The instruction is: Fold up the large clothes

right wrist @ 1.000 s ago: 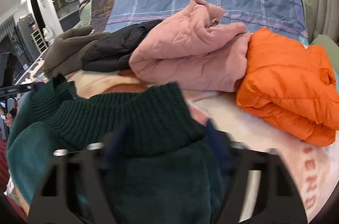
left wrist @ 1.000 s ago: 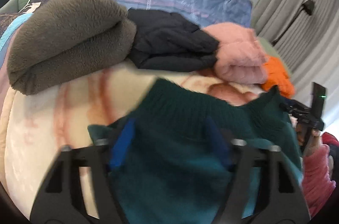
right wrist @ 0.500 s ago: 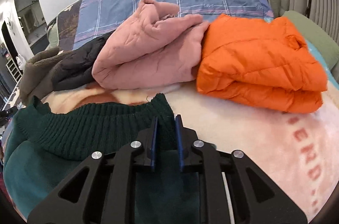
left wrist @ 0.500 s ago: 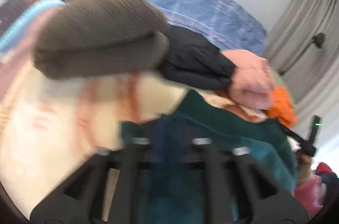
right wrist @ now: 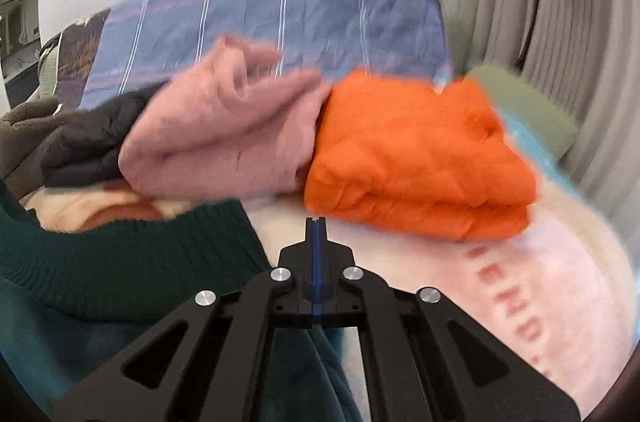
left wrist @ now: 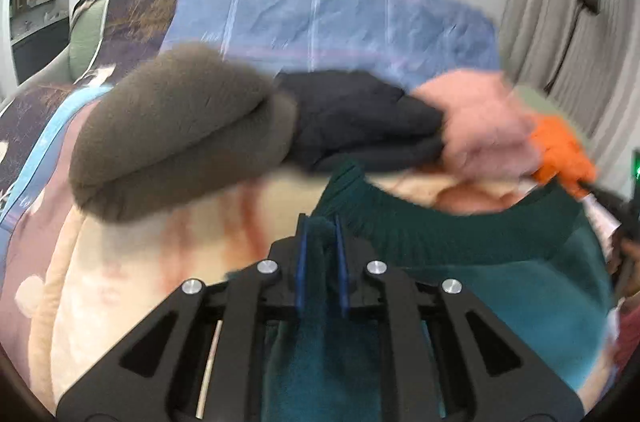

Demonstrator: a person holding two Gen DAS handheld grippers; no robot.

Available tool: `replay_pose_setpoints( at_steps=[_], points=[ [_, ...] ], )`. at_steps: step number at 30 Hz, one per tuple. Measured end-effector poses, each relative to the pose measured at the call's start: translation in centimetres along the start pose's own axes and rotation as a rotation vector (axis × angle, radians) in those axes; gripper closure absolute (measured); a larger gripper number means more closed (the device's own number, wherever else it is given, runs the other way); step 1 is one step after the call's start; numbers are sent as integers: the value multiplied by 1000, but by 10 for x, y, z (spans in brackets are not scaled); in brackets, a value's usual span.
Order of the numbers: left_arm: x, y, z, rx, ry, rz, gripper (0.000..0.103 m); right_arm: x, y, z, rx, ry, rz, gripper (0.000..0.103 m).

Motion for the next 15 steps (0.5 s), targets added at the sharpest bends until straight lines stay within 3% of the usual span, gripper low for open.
replay_pose_setpoints(
  at_steps=[2,5,7,9,11,14,15],
  points=[
    [-40,-26,9,-6,78,119,90,-20,-10,-5,-50,26,69,103],
    [-42,-25,-11,-145,211,107,90,-20,-14,-15,-89,23,70,103],
    [-41,-24,-13,-163,231,113,89,-6,-9,-19,-83,7,43,103],
    [-34,-20,-9,-132,225,110,81,18,-3,-16,-51,6,-15,101],
    [-16,-7,-12,-64,180,55,76,44,3,-2,-8,51,-73,101],
    [15,20,-42,-2,59,-65,72,85,10,35,21,209,-129,85],
    [21,26,-56,-3,9,-87,69,100,10,54,28,302,-143,83]
  ],
)
Point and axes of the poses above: each gripper's, at about its wrist camera, not at the fingertips, and x roughly against the way its jaws point, z to its left, y to its top, the point moved 6 cm from there along -x, roughly the way its jaws point, and after that the axes turned 8 degrees about -y, right-handed, at the moved point
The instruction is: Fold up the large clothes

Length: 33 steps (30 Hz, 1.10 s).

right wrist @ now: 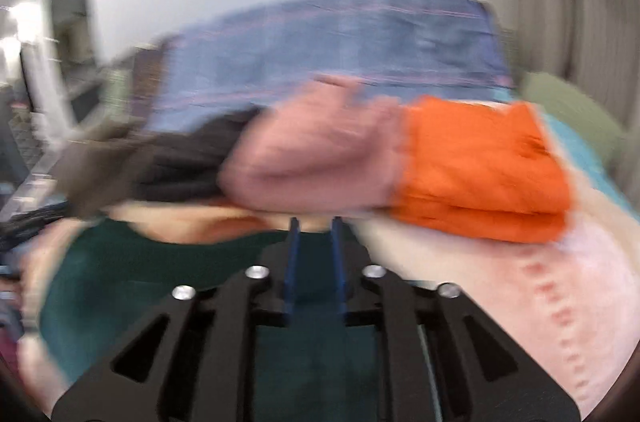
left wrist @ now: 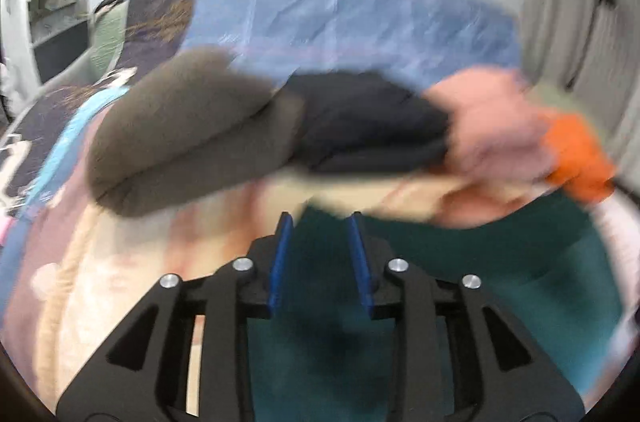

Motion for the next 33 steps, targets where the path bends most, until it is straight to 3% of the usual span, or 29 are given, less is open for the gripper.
replay_pose_setpoints(
  at_steps=[1,2,4,7,10,24,33],
  points=[
    [5,5,-20,-7,-66,-14,57,6,-1,24,7,84,-10,79],
    [8,5,-34,-19,-107,-15,44,7,-3,35,16,113,-10,72],
    [3,-4,-63,-91,-138,12,34,-4,-22,66,77,116,33,66],
    [-54,-56,-72,-264,65,157,29,-71,-80,68,146,38,226,61],
    [-67,-71,-67,-258,58,121,29,-80,-86,53,62,92,238,63],
    [-59,-76,-67,-240,26,106,28,-77,-89,59,131,23,170,61],
    [-56,-77,-67,-235,22,96,28,-78,-89,58,130,31,161,59]
  ],
)
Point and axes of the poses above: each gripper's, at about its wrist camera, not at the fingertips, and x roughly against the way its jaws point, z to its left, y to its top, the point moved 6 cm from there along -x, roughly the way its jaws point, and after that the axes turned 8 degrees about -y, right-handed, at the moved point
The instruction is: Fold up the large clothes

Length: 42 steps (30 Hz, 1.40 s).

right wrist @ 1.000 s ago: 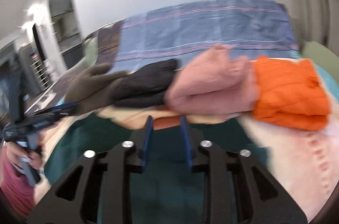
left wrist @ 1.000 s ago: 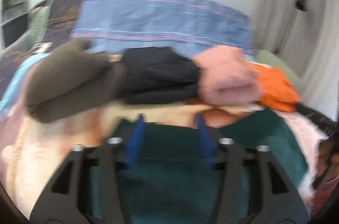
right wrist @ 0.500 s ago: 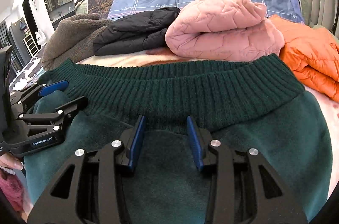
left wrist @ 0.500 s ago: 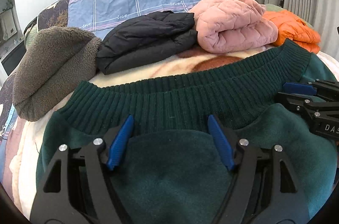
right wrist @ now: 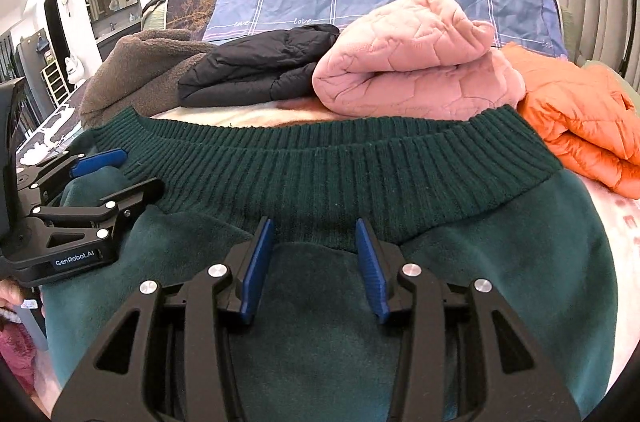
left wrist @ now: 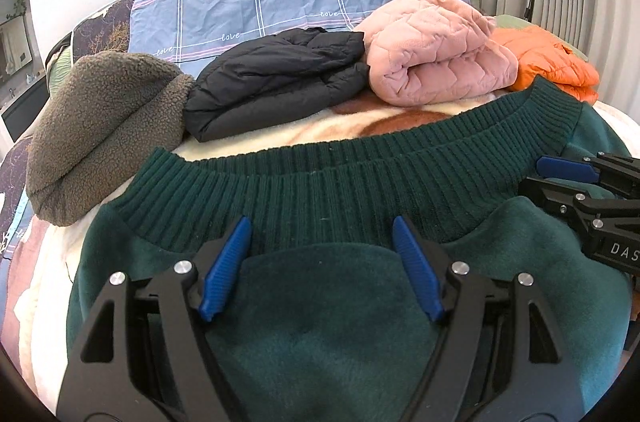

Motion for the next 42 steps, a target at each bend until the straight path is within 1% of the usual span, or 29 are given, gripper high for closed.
replay_pose_setpoints(
  at_steps=[8,14,15,17,18,19,20,21,23,24,26,27,28,29,30,31,32,33,39,41,42],
  points=[
    [0,1,3,6,-15,-2,28,-4,0,-1,1,42,26,56],
    [2,2,3,11,-34,-15,28,-2,0,0,-1,45,25,55],
    [5,2,4,19,-46,-23,28,-2,0,0,-1,47,24,55],
    [21,4,8,80,-129,-52,28,3,1,-1,-7,43,15,56],
    [31,6,12,120,-174,-71,28,9,2,-2,-18,21,8,55],
    [39,7,15,148,-203,-87,28,15,3,-3,-31,-11,-1,51],
    [50,10,22,177,-222,-111,28,24,8,-2,-43,-37,-19,51],
    [56,12,27,182,-205,-129,28,35,15,1,-60,-36,-54,51],
    [64,16,36,162,-127,-156,28,54,31,9,-87,-10,-124,49],
    [64,16,38,157,-111,-154,28,64,42,17,-96,2,-164,47],
    [55,12,42,177,-97,-122,24,72,57,31,-93,20,-204,45],
    [45,7,44,182,-74,-86,23,69,62,39,-96,18,-201,45],
    [30,-1,44,167,-37,-37,17,60,63,44,-103,15,-173,45],
    [22,-5,44,152,-20,-26,14,51,61,47,-106,13,-141,45],
    [16,-9,44,142,-21,-25,14,27,52,51,-103,2,-53,45],
    [14,-10,46,152,-36,-27,14,-9,31,54,-84,-34,88,45],
    [15,-9,49,171,-63,-25,14,-26,20,55,-72,-44,132,43],
    [14,-9,50,179,-81,-26,14,-33,17,54,-68,-46,103,44],
    [13,-13,50,171,-79,-30,14,-25,18,55,-67,-39,95,44],
    [15,-13,50,173,-83,-35,14,-16,19,52,-78,-41,84,44],
    [15,-13,51,175,-87,-37,14,-4,18,50,-99,-51,82,44]
  ],
)
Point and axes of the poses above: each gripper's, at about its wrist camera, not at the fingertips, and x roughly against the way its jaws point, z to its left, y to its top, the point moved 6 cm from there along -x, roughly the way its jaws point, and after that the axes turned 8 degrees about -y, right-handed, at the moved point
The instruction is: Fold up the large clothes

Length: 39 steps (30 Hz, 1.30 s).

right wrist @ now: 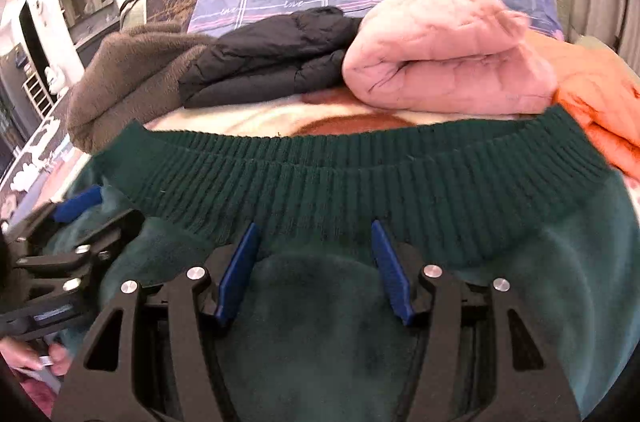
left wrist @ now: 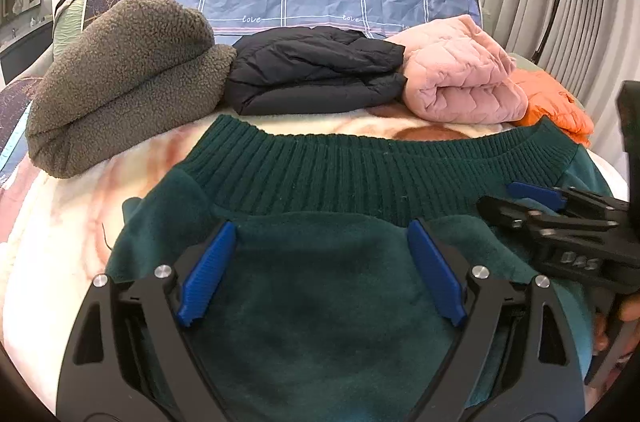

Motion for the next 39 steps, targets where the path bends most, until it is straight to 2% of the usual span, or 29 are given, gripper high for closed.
replay_pose_setpoints(
  at_steps=[2,4,6,8,9,13,16,19,20,21,23,26,28,32,34,35,36,37,39],
  points=[
    [0,1,2,12,-9,-3,14,34,-6,1,-30,18,-41,44],
    [0,1,2,14,-13,-4,14,57,-15,13,33,78,-85,44],
    [1,1,2,12,-12,-6,14,59,-37,19,108,37,-82,44],
    [1,0,0,4,-13,-9,14,44,-53,18,123,20,-83,43],
    [2,-1,0,-2,-7,-8,14,40,-55,18,125,10,-98,43],
    [1,0,2,5,-9,-7,13,41,-46,19,116,6,-66,42],
    [2,0,3,8,-16,-13,13,66,-45,18,95,1,-63,42],
    [2,1,4,14,-21,-13,13,101,-54,27,101,78,-86,42],
    [2,1,4,12,-19,-13,13,102,-60,31,133,70,-70,42],
    [2,1,4,12,-20,-13,13,89,-75,32,161,52,-8,42],
    [3,1,3,7,-22,-15,13,71,-87,27,136,73,14,39],
    [2,1,2,1,-12,-15,13,69,-82,25,81,93,34,38],
    [3,1,3,10,-21,-16,13,69,-81,27,102,86,45,38],
    [4,0,4,14,-24,-20,13,100,-82,29,120,48,17,38],
    [4,0,4,20,-30,-21,13,116,-90,38,177,92,18,38],
    [4,0,4,18,-29,-21,13,113,-96,38,195,82,48,38],
    [4,0,5,18,-29,-21,13,98,-108,35,193,60,114,37],
    [4,0,5,17,-29,-21,13,86,-113,32,181,55,135,35],
    [4,0,3,13,-27,-23,13,71,-118,32,191,50,109,30]
  ],
)
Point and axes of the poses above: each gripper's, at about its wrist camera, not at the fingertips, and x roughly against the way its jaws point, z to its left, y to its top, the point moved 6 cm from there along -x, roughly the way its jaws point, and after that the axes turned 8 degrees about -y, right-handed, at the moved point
